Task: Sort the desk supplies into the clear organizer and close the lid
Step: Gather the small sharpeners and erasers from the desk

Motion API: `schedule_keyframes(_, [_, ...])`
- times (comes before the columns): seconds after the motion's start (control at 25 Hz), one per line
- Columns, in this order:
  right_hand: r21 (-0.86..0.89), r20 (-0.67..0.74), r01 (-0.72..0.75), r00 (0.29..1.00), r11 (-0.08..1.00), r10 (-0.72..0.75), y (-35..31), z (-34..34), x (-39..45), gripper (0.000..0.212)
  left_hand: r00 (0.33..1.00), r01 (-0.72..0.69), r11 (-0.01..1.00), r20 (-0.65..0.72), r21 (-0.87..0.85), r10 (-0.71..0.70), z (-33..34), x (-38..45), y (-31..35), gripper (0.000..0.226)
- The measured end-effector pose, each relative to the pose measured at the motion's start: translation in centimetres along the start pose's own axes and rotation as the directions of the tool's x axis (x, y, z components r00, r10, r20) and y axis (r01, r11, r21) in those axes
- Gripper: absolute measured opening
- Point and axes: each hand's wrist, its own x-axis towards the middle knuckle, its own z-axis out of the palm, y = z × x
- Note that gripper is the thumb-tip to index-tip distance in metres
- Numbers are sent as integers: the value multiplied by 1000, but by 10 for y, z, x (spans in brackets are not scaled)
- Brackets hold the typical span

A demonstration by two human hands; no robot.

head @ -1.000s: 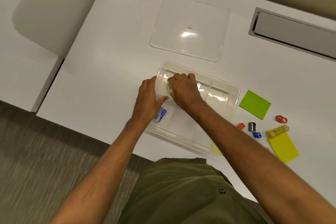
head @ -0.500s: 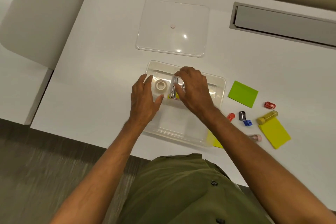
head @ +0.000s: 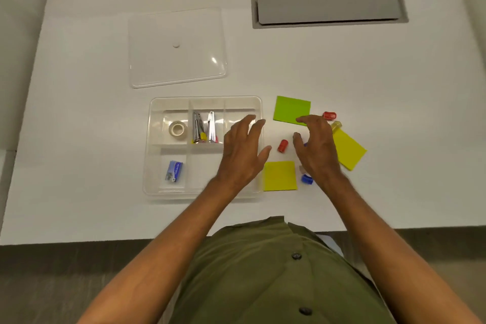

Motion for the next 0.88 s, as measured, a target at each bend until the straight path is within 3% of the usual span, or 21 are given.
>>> schedule_keyframes(0.16, [-53, 153, -78, 985, 996, 85, 22, -7, -8, 42, 969, -178, 977, 196, 120, 152, 36, 20, 38, 49])
schedule_keyframes(0.28, [-158, 206, -37, 976, 987, 70, 31, -2, -12, 38, 942, -168, 959, 325, 228, 88, 57, 33, 45, 53])
schedule_keyframes(0.48, [-204, 230, -42, 969, 978, 90, 38, 5, -8, 33, 928, -146, 948, 372, 284, 31, 75, 49, 46, 41])
schedule_keyframes(0.64, [-104, 196, -93, 974, 990, 112, 39, -5, 0, 27, 928, -111, 961, 372, 253, 9, 79, 55, 47, 37])
schedule_keyframes(0.8, [140, 6, -188, 982, 972, 189, 53, -34, 26, 31, 953, -46, 992, 304, 119, 8, 81, 62, 49, 33])
schedule_keyframes(0.88, [131, -35, -232, 970, 964, 239, 65, -45, 46, 35, 955, -68, 995, 292, 69, 45, 83, 66, 51, 38])
